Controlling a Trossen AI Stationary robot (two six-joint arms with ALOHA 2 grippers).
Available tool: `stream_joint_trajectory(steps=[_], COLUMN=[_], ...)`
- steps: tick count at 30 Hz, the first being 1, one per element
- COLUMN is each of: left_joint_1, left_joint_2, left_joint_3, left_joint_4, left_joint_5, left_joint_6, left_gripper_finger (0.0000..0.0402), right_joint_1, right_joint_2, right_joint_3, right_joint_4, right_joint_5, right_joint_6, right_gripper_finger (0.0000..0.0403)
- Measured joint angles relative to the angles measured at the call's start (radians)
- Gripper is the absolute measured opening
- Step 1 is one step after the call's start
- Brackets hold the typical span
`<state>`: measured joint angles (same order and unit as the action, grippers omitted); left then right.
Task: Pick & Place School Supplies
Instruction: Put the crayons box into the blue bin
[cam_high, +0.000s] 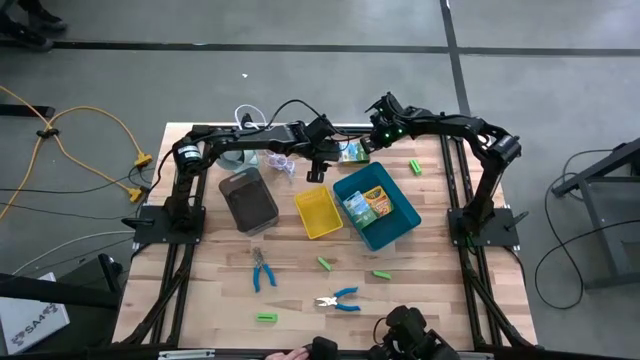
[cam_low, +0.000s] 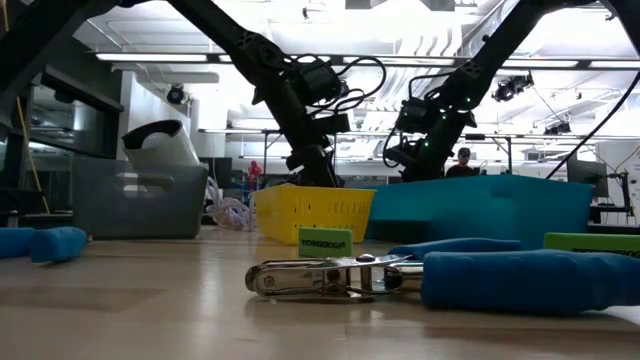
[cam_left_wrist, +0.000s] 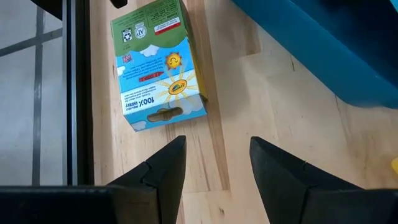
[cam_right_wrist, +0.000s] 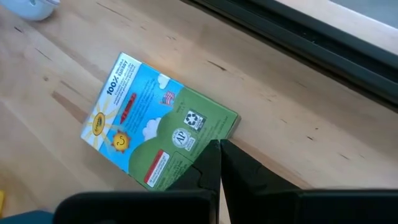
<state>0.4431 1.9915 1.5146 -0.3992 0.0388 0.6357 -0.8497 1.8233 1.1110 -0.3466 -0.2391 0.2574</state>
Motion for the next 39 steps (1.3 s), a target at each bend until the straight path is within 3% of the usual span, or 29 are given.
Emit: stream_joint_trajectory(steps=[10,26,35,39], left_joint_1=[0.0,0.0,0.0,0.003], left_joint_2=[0.0,0.0,0.0,0.0], left_joint_3=[0.0,0.0,0.0,0.0], left_joint_4=[0.0,-0.035,-0.056,-0.056], left_joint_5=[-0.016,-0.015,-0.058,-0.071], left_joint_6=[0.0,0.005,0.109,0.152], left_gripper_finger=[0.017,0.017,0.017,0.017], right_joint_1=[0.012,0.016,-0.009,-0.033], right_joint_2=[0.1,0.109,0.108,0.107], right_joint_3=[0.001,0.051,0.106,0.162], right_joint_4=[0.034,0.039,0.007,-0.056], right_joint_5=[-0.007,-0.026,-0.038,-0.098], right_joint_6=[-0.005,-0.04,-0.056,-0.073], right_gripper_finger=[0.0002,0.0002,0.0002,0.0002])
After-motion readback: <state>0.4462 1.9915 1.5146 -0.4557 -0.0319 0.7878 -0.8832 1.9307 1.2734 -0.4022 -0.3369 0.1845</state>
